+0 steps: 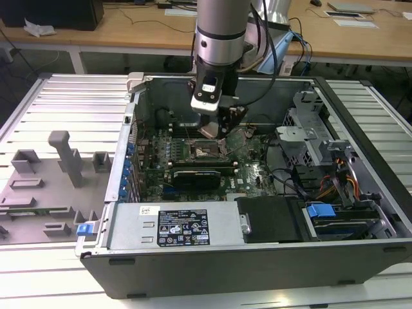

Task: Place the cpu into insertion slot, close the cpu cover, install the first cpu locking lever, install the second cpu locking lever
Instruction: 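Place the cpu into insertion slot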

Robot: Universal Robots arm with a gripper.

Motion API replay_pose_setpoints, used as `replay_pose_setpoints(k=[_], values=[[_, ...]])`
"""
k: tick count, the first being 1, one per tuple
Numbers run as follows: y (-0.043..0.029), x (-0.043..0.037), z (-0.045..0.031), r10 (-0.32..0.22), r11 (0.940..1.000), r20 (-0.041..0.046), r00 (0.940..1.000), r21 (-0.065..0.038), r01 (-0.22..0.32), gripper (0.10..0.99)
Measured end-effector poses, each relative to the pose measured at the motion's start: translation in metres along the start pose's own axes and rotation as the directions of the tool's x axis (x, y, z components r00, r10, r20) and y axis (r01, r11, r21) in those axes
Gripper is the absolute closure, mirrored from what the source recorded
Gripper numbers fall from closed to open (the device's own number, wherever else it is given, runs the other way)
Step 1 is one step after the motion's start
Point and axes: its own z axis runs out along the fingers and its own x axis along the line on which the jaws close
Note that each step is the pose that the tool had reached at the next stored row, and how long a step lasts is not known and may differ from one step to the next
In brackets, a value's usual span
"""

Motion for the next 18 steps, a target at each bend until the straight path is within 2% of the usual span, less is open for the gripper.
replay_pose_setpoints(k=[2,5,8,10,12,13,15,17,18], values=[[-0.0001,0.0000,0.0011,0.059,0.9983,0.0042,0.9983,-0.002,-0.059,0.549],[-0.0002,-0.0001,0.0025,0.128,0.9918,0.0088,0.9918,-0.004,-0.128,0.549],[-0.0003,-0.0001,0.0038,0.197,0.9805,0.0133,0.9804,-0.006,-0.197,0.549],[-0.0003,-0.0001,0.0049,0.251,0.9680,0.0168,0.9679,-0.008,-0.251,0.549],[-0.0004,-0.0001,0.0060,0.308,0.9513,0.0204,0.9511,-0.011,-0.308,0.549],[-0.0004,-0.0001,0.0063,0.326,0.9454,0.0215,0.9452,-0.012,-0.326,0.549],[-0.0005,-0.0002,0.0076,0.389,0.9213,0.0254,0.9209,-0.015,-0.389,0.549],[-0.0006,-0.0002,0.0089,0.452,0.8918,0.0291,0.8913,-0.019,-0.452,0.549],[-0.0007,-0.0002,0.0097,0.489,0.8724,0.0311,0.8719,-0.021,-0.488,0.549]])
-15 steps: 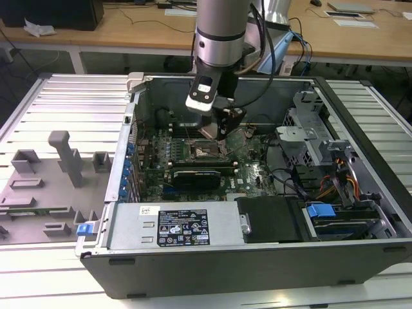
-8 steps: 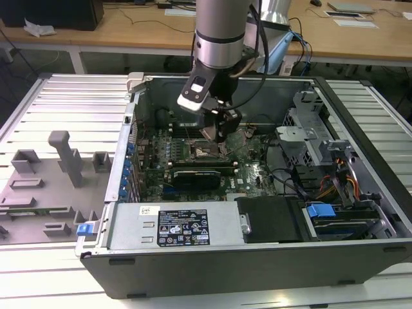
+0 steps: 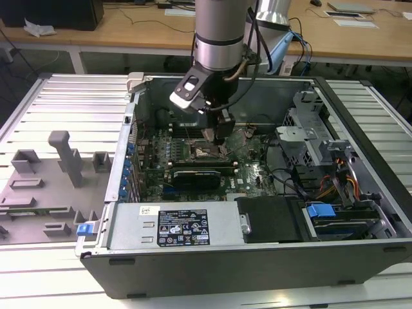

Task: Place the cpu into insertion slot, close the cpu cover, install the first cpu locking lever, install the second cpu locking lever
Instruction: 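Place the cpu into insertion slot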

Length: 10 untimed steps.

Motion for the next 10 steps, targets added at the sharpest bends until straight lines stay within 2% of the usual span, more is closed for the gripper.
replay_pose_setpoints(k=[3,6,10], values=[[-0.0001,0.0000,0.0010,0.064,0.9979,0.0045,0.9979,-0.002,-0.064,0.549],[-0.0001,0.0000,0.0017,0.131,0.9914,0.0090,0.9913,-0.004,-0.131,0.549],[-0.0002,-0.0001,0.0031,0.223,0.9748,0.0148,0.9747,-0.007,-0.223,0.549]])
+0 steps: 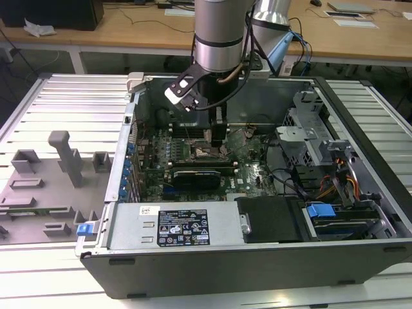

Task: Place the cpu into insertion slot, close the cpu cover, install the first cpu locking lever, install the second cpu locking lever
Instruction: 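Place the cpu into insertion slot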

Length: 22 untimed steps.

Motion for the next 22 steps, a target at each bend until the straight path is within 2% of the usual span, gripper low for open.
replay_pose_setpoints(k=[3,7,9,11,18,22], values=[[-0.0003,0.0023,0.0020,0.008,1.0000,0.0006,1.0000,-0.001,-0.008,0.549],[-0.0022,0.0056,0.0068,-0.011,0.9998,-0.0021,0.9999,-0.018,0.011,0.549],[-0.0087,0.0051,0.0101,-0.015,0.9997,-0.0023,0.9999,-0.021,0.015,0.549],[-0.0105,0.0050,0.0126,-0.021,0.9995,-0.0028,0.9998,-0.023,0.021,0.549],[-0.0145,0.0080,0.0210,-0.068,0.9973,-0.0061,0.9976,-0.028,0.068,0.549],[-0.0192,0.0101,0.0248,-0.079,0.9965,-0.0043,0.9968,-0.028,0.079,0.549]])
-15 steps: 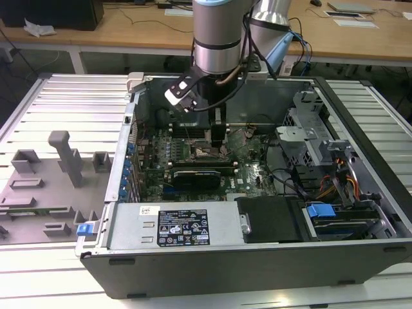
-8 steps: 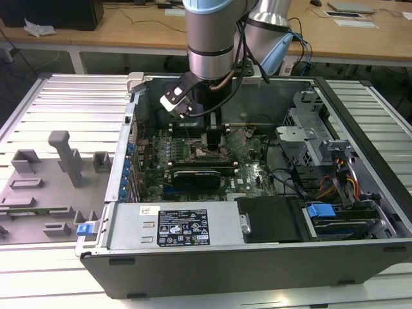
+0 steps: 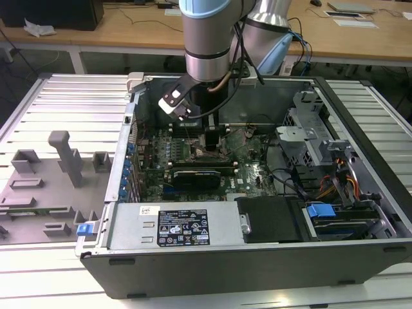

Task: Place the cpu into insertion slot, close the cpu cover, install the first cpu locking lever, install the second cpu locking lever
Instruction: 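Place the cpu into insertion slot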

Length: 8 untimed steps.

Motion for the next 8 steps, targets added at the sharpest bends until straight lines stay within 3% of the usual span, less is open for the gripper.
replay_pose_setpoints(k=[8], values=[[-0.0031,0.0028,0.0028,0.000,1.0000,0.0022,1.0000,0.000,0.000,0.549]])
